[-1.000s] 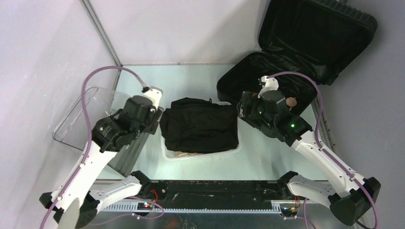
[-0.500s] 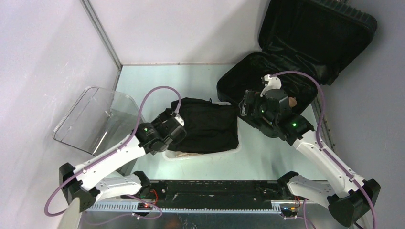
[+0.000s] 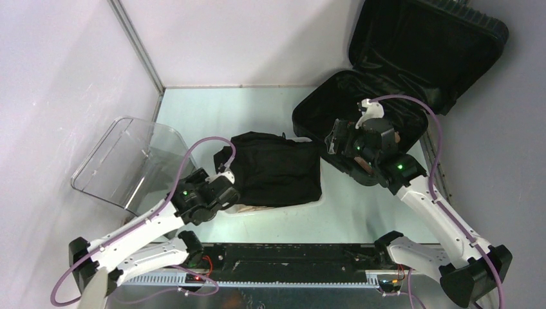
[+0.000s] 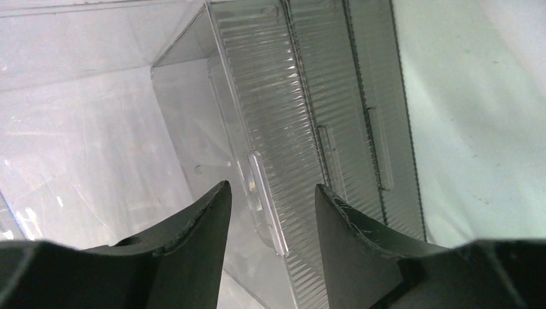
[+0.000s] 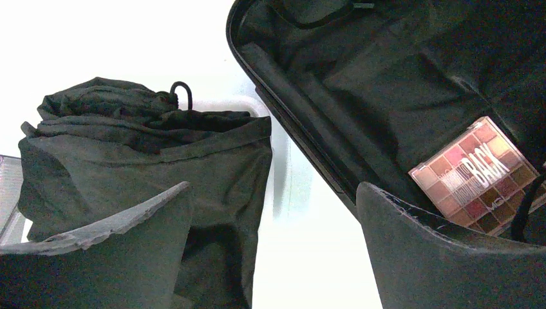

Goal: Open, take out, and arrange the luggage
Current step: Open the storage box at the corner of the board.

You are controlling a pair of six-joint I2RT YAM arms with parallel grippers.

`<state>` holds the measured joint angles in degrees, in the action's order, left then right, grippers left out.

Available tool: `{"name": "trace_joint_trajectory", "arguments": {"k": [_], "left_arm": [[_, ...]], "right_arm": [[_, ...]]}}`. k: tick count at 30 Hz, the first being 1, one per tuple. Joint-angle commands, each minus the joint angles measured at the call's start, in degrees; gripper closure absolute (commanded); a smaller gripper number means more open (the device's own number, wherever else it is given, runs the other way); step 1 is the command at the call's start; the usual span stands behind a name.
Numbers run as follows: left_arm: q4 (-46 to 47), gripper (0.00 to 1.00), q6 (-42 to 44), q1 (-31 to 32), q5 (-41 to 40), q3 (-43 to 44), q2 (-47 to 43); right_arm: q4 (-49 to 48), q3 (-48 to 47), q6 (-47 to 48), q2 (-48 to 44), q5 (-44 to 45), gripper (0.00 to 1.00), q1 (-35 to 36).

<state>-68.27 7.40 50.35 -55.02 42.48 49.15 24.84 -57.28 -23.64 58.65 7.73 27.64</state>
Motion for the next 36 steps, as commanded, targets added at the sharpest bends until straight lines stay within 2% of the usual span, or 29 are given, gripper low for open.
{"name": "trace_joint_trajectory", "arguments": {"k": [1, 7, 12, 16, 20, 24, 30, 32, 36], "left_arm": [[1.24, 0.42, 2.07, -1.59, -5.03, 0.15, 1.40], [3.65, 0.43, 4.82, -4.66, -5.34, -0.78, 2.75], [6.40, 0.51, 8.07, -6.93, -4.78, -1.06, 5.40], [6.56, 0.53, 8.25, -7.65, -8.52, 0.71, 9.33], [8.25, 0.53, 9.71, -8.22, -11.42, -1.45, 9.23], [9.11, 0.56, 12.10, -10.09, -15.02, -2.42, 7.13], [6.23, 0.58, 12.20, -11.01, -14.44, -1.63, 9.42], [5.46, 0.61, 11.89, -10.98, -15.24, -1.08, 10.91], [3.71, 0.75, 11.54, -11.09, -16.42, 1.51, 12.58]], "right_arm": [[-0.82, -1.51, -0.86, -0.10, -1.04, 0.02, -0.47], [-1.17, -1.50, -0.32, -0.07, -1.36, 0.02, -1.22], [-1.87, -1.47, 0.39, 0.53, -2.03, 0.01, -3.20], [-2.49, -1.45, -0.06, 1.48, -3.85, 0.01, -4.38], [-2.70, -1.44, 0.17, 1.95, -5.28, 0.01, -6.04], [-4.10, -0.62, 0.18, 1.52, -8.59, 0.01, -8.58], [-5.73, 0.14, 0.56, 1.26, -13.96, 0.01, -12.35], [-5.54, 0.15, 0.22, 0.83, -14.42, 0.01, -12.91], [-6.20, 0.56, -0.16, 0.33, -15.17, 0.01, -13.33]]}}
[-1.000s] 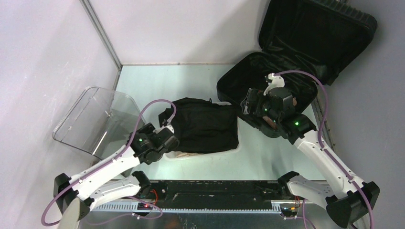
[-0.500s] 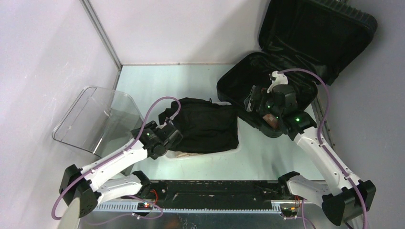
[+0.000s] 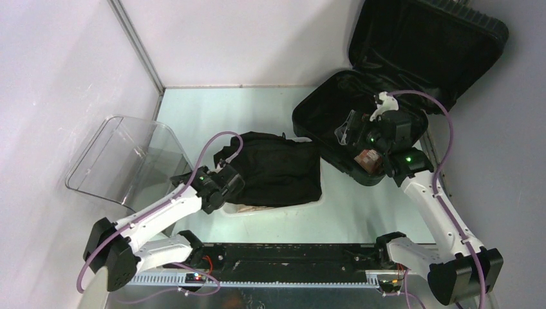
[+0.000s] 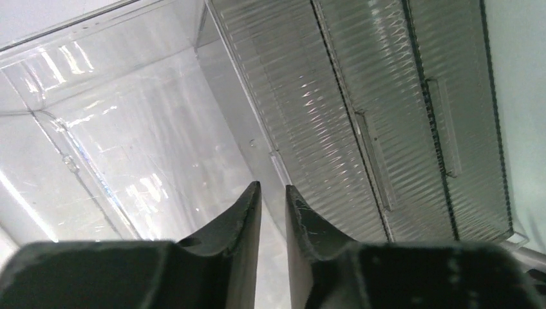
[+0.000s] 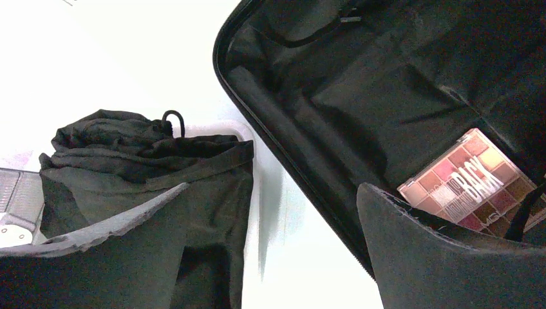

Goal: Open, take out, and arrange the luggage
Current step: Open the storage box at the corner of the board.

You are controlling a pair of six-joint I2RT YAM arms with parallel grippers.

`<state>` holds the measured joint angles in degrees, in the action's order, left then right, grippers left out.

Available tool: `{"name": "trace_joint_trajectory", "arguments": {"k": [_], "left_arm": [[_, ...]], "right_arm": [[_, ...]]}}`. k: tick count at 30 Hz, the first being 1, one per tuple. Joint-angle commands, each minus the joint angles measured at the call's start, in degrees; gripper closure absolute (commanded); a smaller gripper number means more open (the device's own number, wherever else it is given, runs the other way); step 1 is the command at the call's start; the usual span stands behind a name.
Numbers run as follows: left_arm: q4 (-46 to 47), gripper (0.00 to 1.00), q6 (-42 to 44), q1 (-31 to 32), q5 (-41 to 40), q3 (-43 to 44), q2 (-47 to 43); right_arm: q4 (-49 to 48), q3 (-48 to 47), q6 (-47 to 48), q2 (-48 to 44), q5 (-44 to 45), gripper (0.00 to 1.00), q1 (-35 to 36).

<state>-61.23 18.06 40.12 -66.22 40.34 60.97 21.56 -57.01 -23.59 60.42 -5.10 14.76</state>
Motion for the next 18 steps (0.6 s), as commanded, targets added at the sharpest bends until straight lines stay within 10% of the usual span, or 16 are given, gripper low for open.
{"name": "trace_joint_trajectory", "arguments": {"k": [1, 9, 18], "left_arm": [[-4.11, 0.79, 0.49, -0.86, -5.41, 4.20, 1.22], [-5.84, 0.83, -3.33, 0.26, -4.82, 7.68, 3.29], [1.34, 0.63, -6.93, 2.68, -7.76, 2.51, 11.23]], "right_arm": [[-2.97, 0.36, -0.26, -1.40, -2.44, 0.01, -0.49], [-3.62, 0.43, -1.01, -0.91, -3.83, 0.00, -0.87], [-3.89, 0.38, -1.22, -0.64, -5.12, 0.01, -1.50]]}}
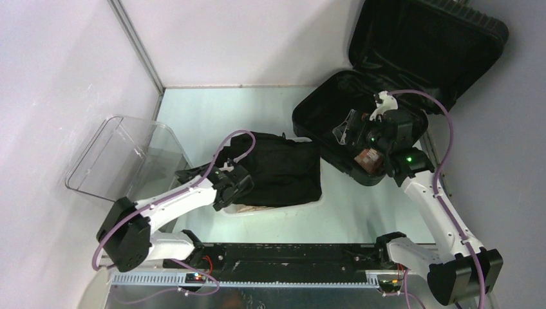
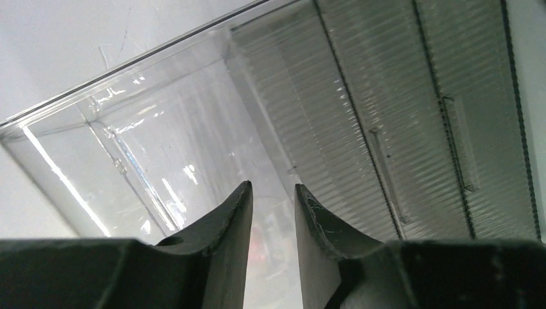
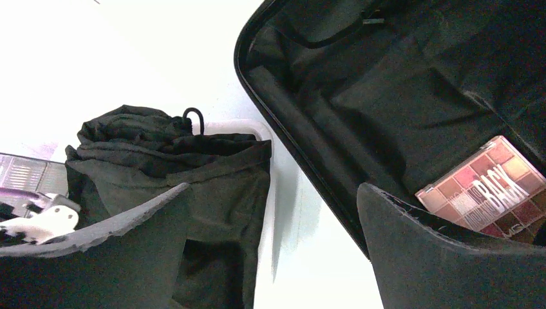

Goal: Open, take out, and arrange the luggage
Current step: Open the storage box at the corner of the board.

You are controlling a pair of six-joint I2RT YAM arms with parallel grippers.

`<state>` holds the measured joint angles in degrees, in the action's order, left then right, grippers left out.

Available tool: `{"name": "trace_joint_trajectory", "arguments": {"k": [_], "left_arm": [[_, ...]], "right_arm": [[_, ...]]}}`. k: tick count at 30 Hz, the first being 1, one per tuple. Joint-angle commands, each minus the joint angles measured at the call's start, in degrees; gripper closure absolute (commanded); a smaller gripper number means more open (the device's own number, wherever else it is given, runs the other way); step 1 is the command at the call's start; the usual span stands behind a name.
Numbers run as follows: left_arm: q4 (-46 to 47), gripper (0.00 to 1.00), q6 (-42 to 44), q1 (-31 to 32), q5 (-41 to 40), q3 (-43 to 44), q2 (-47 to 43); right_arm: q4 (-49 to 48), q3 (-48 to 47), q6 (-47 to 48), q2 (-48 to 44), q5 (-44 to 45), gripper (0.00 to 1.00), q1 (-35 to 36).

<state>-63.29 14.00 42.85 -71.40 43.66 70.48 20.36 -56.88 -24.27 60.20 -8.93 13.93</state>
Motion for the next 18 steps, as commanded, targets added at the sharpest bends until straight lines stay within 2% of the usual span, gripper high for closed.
{"name": "trace_joint_trajectory", "arguments": {"k": [1, 7, 11, 14, 18], "left_arm": [[4.12, 0.62, -2.85, -0.18, -2.73, -1.24, 1.88], [14.29, 0.55, 1.50, -4.72, -7.69, -5.87, 0.18], [18.37, 0.48, 3.45, -6.24, -7.64, -7.89, -2.04], [20.28, 0.49, 4.00, -6.33, -7.92, -8.03, -1.01], [20.87, 0.56, 3.57, -6.55, -8.73, -7.55, 1.51]], "right_arm": [[-2.56, 0.27, -0.46, -0.44, -1.45, 0.01, -0.73], [-4.08, 0.20, -2.52, -0.30, -5.09, 0.00, -1.48], [-3.59, 0.19, -2.67, -0.68, -4.79, 0.00, -2.27], [-3.55, 0.19, -3.19, -0.51, -5.57, 0.00, -2.98], [-4.23, 0.19, -3.93, -0.49, -6.93, 0.00, -3.29]]}}
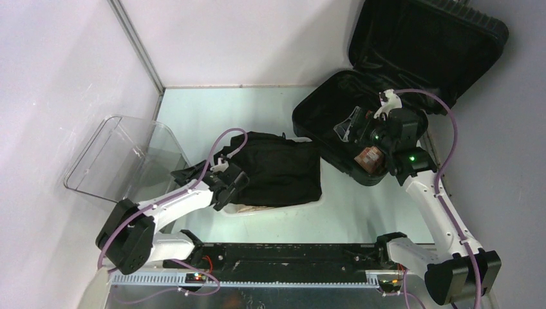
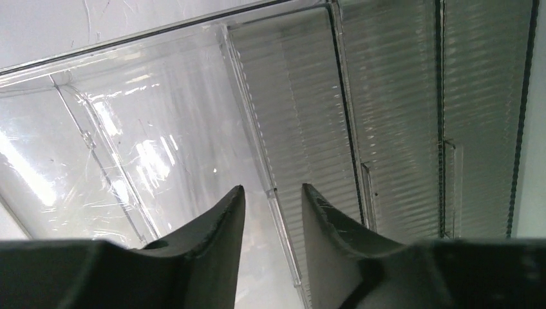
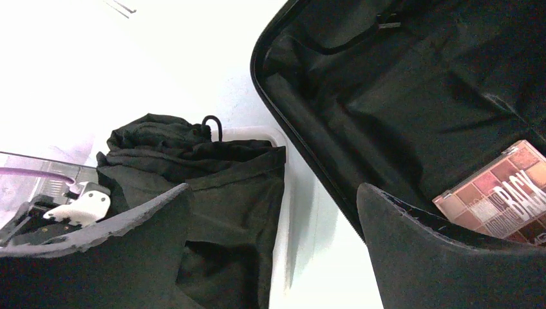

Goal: Open, take out, and arrange the luggage
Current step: Open the storage box at the corner of the board.

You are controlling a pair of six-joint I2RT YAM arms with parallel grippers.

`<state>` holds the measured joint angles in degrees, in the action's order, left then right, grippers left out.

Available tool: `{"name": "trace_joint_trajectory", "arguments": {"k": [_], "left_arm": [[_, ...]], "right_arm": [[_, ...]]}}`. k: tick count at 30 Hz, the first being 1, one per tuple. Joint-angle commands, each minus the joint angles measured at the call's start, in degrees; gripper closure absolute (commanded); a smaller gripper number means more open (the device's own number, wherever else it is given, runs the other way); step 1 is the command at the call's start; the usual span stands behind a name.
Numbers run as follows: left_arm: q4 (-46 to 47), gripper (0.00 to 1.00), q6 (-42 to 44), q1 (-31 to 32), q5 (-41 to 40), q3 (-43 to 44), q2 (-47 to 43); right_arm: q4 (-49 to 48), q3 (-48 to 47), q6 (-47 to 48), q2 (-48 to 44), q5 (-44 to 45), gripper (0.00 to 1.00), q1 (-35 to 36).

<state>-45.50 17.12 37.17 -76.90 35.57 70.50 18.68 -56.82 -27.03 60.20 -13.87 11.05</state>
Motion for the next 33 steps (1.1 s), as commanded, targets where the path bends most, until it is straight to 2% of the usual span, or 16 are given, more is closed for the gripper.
{"name": "trace_joint_trajectory", "arguments": {"k": [1, 5, 10, 12, 15, 16, 25, 33], "left_arm": [[2.83, 0.60, 0.08, -0.87, -3.24, 0.55, 1.95], [1.29, 0.73, -0.67, -0.89, -3.44, 1.20, 1.01], [0.13, 0.78, -0.74, -0.87, -3.06, 1.01, -1.63], [-0.57, 0.83, -0.76, -0.91, -2.78, 1.22, -1.96], [-2.47, 0.98, -1.83, -0.93, -2.47, 2.39, -2.44], [-3.32, 1.00, -1.59, -0.93, -2.47, 3.27, -2.71], [-6.02, 1.00, 4.68, 0.04, -5.73, 11.99, -7.64], [-0.18, 0.97, 15.02, 0.95, -8.21, 19.79, -10.21]], "right_arm": [[-2.52, 0.13, -1.18, -0.55, -2.01, 0.00, -0.45], [-2.28, 0.13, -1.08, -0.30, -1.87, 0.01, -0.54], [-2.46, 0.13, -1.34, 0.18, -2.10, 0.00, -0.67], [-2.65, 0.13, -1.46, 0.25, -2.28, 0.00, -0.74], [-2.65, 0.13, -1.76, 0.22, -2.57, 0.00, -0.99], [-2.59, 0.13, -1.78, 0.12, -2.59, 0.00, -1.01], [-2.32, 0.13, -1.74, 0.96, -2.99, 0.00, -1.03], [-3.38, 0.13, -4.52, 3.17, -6.02, 0.00, -1.05]]}}
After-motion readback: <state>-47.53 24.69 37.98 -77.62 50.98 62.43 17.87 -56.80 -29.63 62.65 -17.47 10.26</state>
